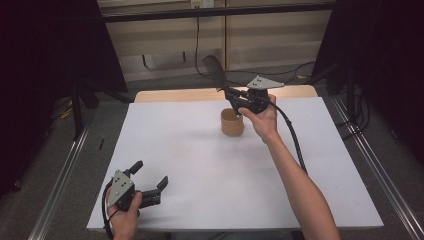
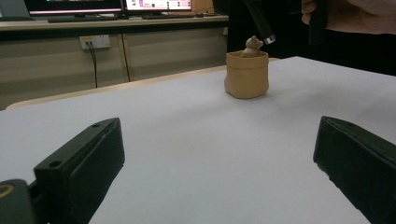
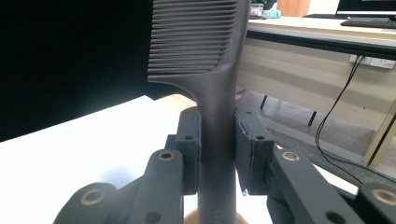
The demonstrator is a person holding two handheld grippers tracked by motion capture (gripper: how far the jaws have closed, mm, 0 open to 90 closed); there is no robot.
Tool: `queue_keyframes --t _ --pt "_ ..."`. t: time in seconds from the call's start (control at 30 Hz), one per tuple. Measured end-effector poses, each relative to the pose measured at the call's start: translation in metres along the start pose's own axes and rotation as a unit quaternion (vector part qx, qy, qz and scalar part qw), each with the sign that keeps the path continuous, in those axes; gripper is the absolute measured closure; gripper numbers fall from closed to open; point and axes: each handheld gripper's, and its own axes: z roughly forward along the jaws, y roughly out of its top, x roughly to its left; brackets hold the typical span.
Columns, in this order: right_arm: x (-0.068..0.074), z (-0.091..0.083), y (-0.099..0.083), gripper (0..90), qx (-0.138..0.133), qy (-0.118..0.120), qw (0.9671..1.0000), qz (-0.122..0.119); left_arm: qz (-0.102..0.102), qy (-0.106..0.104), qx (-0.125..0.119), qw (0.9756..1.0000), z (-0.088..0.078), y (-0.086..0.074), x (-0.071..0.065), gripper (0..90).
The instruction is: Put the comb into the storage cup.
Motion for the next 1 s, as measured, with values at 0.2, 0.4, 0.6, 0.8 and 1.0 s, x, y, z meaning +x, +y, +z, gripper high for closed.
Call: queue_keyframes --t 0.2,0.4,0.6,0.8,1.0 --pt "-0.002 0.011 -0.003 72.7 0.011 -0.003 0.9999 -0.002 -0.002 -0.001 -0.003 1.0000 -0.001 0.000 -0.001 1.9" --pt "-0.004 0.022 -0.005 72.7 0.019 -0.004 0.9998 0.000 -0.003 -0.002 -0.003 1.0000 -0.001 0.000 0.000 1.9" --pt "-0.005 0.026 -0.011 72.7 0.026 -0.005 0.9997 0.000 -0.002 -0.003 0.000 1.0000 0.000 0.000 0.000 1.9" --pt "-0.007 0.027 -0.013 72.7 0.025 -0.006 0.9997 0.000 -0.001 -0.002 0.000 1.0000 0.000 0.000 0.000 1.9" --pt "-0.006 0.030 -0.018 72.7 0.026 -0.004 0.9997 -0.001 -0.003 -0.002 -0.002 1.0000 0.000 0.000 0.000 1.9"
